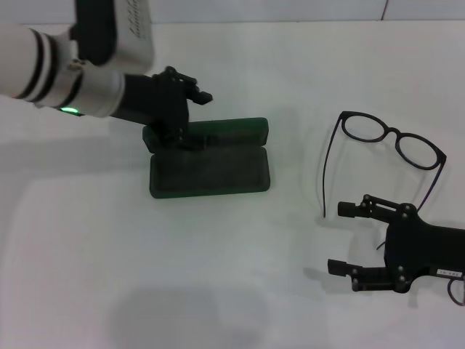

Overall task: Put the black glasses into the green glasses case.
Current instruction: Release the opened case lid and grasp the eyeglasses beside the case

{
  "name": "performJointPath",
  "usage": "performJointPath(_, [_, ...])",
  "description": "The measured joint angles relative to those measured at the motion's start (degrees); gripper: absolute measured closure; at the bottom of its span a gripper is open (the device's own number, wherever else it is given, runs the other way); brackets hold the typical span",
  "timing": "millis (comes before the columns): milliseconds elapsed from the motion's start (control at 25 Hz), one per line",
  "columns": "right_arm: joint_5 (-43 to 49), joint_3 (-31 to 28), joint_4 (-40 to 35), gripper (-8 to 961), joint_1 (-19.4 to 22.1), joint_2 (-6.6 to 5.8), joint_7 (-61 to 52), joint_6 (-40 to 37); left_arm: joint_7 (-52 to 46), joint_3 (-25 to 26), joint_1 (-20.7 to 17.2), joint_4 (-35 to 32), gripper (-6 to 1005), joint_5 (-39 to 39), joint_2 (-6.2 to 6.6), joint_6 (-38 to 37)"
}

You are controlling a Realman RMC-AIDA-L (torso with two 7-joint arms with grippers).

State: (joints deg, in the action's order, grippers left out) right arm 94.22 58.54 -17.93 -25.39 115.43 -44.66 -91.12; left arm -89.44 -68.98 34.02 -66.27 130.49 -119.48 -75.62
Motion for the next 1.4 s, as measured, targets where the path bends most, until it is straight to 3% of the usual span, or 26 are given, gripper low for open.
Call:
performJointPath(120, [0.0,0.0,-0.1,78,0.0,-0.05,0.0,-0.1,-3.6,4.9,-0.1,0.9,351,-1.2,-0.1,-2.1])
performJointPath(320, [0.0,-0.2,-0.1,78,0.0,-0.04,0.0,-0.1,-7.0,18.1,-0.6,9.3,333,-9.1,0.99,-7.5])
performJointPath(440, [0.0,-0.2,0.0,78,0.0,-0.05,-0.1,-0.1,-3.5,26.5,-2.9,16.9,322,-17.2,2.99,-12.9])
performJointPath(520, [0.0,-0.3,0.0,78,0.1,-0.09,-0.1,-0.1,0.7,28.6,-5.4,19.7,314,-20.9,3.84,-15.1])
performJointPath(720, [0.0,-0.3,0.0,78,0.2,-0.15,-0.2,-0.1,11.6,29.3,-14.1,21.5,296,-25.4,3.32,-16.3])
performJointPath(880, [-0.1,-0.4,-0.6,79,0.6,-0.28,-0.7,0.1,15.1,29.1,-17.8,22.0,244,-23.0,2.86,-17.2])
performJointPath(1040, [-0.3,-0.5,-3.1,79,0.7,-1.02,-4.3,0.3,21.1,28.9,-20.6,22.1,179,-18.9,1.52,-20.2])
performJointPath(1240, [0.3,-0.5,-15.5,81,0.9,-2.34,-18.5,0.7,24.5,28.9,-22.4,22.7,115,-17.6,0.62,-21.1])
performJointPath(1400, [7.5,-0.5,-28.8,83,-1.3,-3.51,-38.6,3.5,24.5,28.8,-21.9,24.3,115,-16.6,0.61,-21.3])
